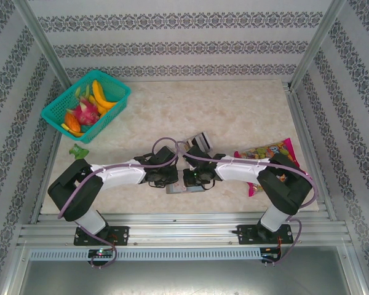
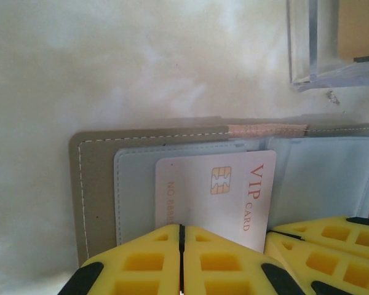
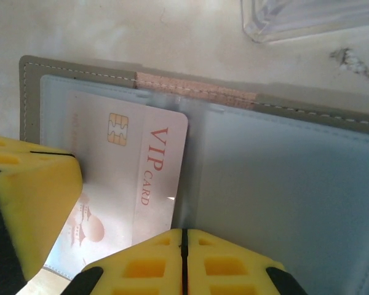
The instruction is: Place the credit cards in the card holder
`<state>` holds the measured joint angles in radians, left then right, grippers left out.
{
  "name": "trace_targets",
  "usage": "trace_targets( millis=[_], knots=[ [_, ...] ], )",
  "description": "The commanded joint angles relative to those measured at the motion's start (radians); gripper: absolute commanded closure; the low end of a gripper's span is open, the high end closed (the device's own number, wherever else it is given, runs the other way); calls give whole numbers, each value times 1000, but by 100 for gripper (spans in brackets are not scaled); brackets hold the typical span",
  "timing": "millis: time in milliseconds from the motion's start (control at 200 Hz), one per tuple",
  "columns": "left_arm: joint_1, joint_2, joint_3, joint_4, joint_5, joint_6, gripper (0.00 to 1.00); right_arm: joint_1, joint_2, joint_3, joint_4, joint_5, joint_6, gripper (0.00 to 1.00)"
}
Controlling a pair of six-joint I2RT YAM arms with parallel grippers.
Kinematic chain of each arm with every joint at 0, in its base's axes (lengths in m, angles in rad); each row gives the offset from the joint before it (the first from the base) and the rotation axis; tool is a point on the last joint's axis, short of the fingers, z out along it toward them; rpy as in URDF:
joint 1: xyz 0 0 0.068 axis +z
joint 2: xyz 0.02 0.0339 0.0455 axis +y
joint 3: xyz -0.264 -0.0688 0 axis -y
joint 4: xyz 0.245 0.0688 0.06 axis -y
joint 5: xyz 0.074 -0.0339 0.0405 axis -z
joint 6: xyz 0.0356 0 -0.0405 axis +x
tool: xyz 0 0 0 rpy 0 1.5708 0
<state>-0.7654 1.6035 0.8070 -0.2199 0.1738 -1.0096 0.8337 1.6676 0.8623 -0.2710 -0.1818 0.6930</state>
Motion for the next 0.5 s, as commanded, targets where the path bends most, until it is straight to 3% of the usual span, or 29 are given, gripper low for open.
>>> trace_targets(
  millis=[0,145,365,495],
  knots=[
    [-5,19,-38,-37,-41,-7,91,-1,-20,-10,-48,50,-1,90],
    [-5,16,-56,-13,-36,-14,91,-9,-12,-17,-22,39,13,90],
    [-5,-10,-50,28,-20,-3,86,5,4,-52,166,-113,43,93],
    [-5,-36,-63,54,-20,-7,82,7,30,-16,157,-150,29,92]
  ],
)
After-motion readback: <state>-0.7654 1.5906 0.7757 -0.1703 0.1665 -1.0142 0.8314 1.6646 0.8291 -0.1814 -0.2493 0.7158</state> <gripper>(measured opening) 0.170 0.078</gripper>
